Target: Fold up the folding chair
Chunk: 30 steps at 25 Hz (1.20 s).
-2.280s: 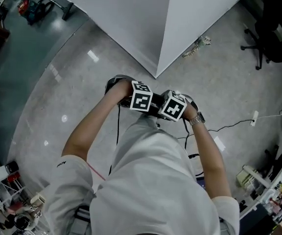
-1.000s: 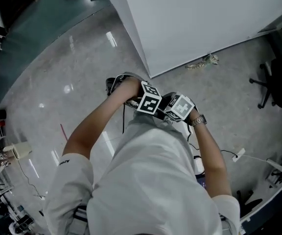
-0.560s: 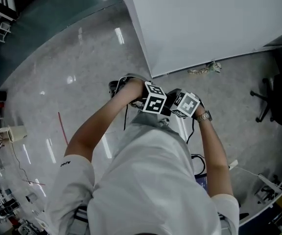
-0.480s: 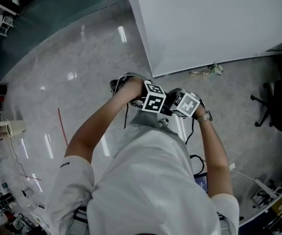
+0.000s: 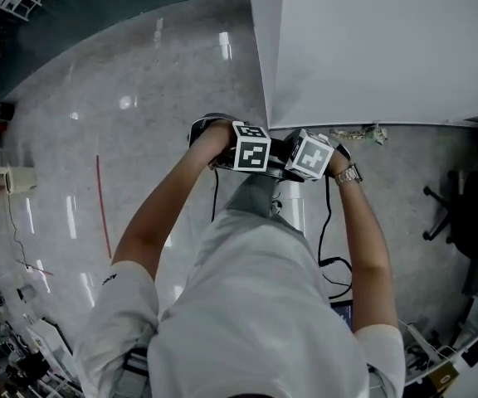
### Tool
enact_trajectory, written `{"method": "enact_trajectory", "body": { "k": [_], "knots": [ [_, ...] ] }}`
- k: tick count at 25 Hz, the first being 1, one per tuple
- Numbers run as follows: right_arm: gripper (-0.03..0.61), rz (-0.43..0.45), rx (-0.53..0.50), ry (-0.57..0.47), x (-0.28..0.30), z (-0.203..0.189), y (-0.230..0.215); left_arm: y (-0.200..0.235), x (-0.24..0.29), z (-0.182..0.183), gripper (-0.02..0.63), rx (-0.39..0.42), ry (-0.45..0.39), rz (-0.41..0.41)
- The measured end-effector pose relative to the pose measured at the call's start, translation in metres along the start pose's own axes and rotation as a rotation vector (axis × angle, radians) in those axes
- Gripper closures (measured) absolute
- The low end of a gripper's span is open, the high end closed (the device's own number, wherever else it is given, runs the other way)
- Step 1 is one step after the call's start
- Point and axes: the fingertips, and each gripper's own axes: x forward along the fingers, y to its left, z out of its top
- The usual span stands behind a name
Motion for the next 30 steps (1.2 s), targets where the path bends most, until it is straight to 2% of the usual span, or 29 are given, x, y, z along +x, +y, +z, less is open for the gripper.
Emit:
{"method": "enact_trajectory", "body": {
  "k": [5, 12, 15, 21, 25, 30],
  "knots": [
    [0.506, 0.003, -0.009, 0.041, 0.002, 0.001, -0.013, 0.013, 0.002, -0.004, 0.551, -0.024, -0.026, 0.011],
    [0.505, 0.044, -0.027, 0.038, -0.003, -0.012, -0.023, 0.020, -0.002, 0.010, 0.551, -0.054, -0.033, 0.015],
    [0.506, 0.046, -0.019, 0.046, 0.000, -0.005, -0.037, 0.037, 0.002, 0.003, 0.549, -0.058, -0.037, 0.007],
    [0.511, 0.006, 0.020, 0.056, 0.001, 0.000, -0.059, 0.066, 0.004, -0.001, 0.549, 0.003, -0.052, -0.006],
    [0.508, -0.033, -0.032, 0.051, 0.002, 0.007, -0.077, 0.083, 0.010, -0.004, 0.549, -0.001, -0.069, -0.027],
    [0.476, -0.098, -0.086, 0.057, 0.015, 0.028, -0.100, 0.103, 0.019, -0.028, 0.549, -0.014, -0.102, -0.043]
  ]
}}
